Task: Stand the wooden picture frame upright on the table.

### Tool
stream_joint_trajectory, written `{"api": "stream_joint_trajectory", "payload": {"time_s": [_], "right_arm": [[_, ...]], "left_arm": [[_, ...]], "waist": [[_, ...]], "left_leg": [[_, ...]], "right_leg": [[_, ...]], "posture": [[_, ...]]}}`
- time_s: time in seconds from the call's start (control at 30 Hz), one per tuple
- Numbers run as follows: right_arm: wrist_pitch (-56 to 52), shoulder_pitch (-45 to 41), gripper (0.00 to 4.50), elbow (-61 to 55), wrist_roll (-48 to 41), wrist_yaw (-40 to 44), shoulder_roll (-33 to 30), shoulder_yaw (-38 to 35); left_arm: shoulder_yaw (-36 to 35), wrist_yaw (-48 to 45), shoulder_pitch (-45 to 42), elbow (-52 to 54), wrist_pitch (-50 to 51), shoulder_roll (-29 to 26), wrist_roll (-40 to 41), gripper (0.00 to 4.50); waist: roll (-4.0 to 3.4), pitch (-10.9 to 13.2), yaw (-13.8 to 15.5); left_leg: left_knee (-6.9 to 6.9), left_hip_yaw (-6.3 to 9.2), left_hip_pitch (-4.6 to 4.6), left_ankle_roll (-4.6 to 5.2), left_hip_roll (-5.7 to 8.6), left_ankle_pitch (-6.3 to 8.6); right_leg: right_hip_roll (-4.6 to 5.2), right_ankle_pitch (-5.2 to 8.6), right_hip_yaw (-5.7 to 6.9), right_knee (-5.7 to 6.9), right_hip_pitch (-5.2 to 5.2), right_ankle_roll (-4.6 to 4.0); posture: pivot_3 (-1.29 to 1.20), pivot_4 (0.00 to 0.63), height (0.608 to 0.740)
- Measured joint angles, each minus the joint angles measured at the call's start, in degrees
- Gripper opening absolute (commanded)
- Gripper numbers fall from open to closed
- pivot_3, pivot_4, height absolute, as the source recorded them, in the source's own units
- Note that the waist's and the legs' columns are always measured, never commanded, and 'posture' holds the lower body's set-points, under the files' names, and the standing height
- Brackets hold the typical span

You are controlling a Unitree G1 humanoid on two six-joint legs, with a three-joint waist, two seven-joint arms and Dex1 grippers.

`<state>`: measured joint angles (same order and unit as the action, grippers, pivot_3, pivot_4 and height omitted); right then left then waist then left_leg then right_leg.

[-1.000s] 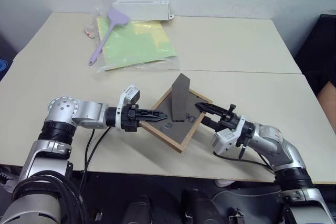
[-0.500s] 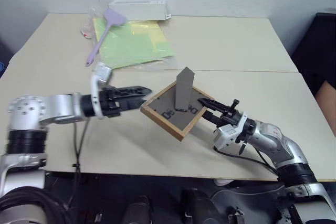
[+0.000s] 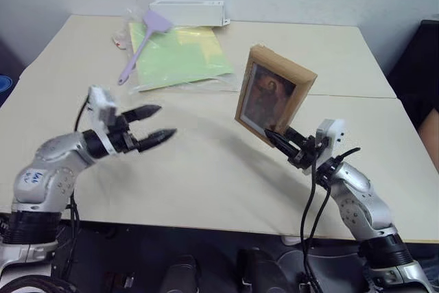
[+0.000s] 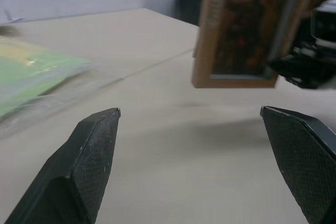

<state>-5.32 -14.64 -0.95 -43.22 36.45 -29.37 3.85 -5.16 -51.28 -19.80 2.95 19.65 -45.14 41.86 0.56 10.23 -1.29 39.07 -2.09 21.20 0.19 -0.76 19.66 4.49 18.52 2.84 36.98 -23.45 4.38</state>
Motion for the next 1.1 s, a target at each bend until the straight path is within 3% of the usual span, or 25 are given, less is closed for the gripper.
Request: {"api": "stream_joint_trajectory", "payload": {"time_s": [0.37,0.67,0.87,1.1], "right_arm": [[0.55,-0.67,1.25,10.95,7.05,6.04,5.83,-3.23],[-10.11,2.63,1.25,5.73,5.08,6.02,6.94,-5.73],[-10.67,2.55,1.25,4.62,8.46,5.56,7.00,-5.71],[-9.67,3.65,3.54,4.27,13.29,6.09,6.20,-5.30]], "left_arm": [[1.01,-3.82,1.65,1.04,-1.45,2.80,-5.10,4.50],[-0.77,-3.81,1.07,1.07,-0.32,3.37,-5.52,4.50],[-0.69,-4.49,1.07,1.07,-0.35,4.01,-6.80,4.50],[-0.68,-5.26,0.99,1.03,-0.41,4.56,-8.32,4.50]], "waist": [[-0.02,0.00,-0.35],[-0.02,-0.05,-0.32],[-0.01,-0.07,-0.39],[0.05,-0.11,-0.24]], "left_leg": [[-0.01,-0.05,-0.05,0.06,-0.01,0.03],[-0.01,-0.02,-0.09,0.05,-0.04,0.04],[-0.02,-0.04,-0.13,0.04,-0.03,0.04],[-0.02,-0.03,-0.06,0.08,-0.02,0.06]], "right_leg": [[0.00,0.00,-0.07,0.15,-0.02,0.00],[0.01,0.00,-0.06,0.26,0.02,0.00],[0.01,0.00,-0.07,0.17,0.03,0.00],[0.02,0.00,-0.06,0.12,0.02,0.00]], "posture": [[0.00,0.150,0.740],[0.00,0.150,0.740],[0.00,0.150,0.740],[0.00,0.150,0.740]]}}
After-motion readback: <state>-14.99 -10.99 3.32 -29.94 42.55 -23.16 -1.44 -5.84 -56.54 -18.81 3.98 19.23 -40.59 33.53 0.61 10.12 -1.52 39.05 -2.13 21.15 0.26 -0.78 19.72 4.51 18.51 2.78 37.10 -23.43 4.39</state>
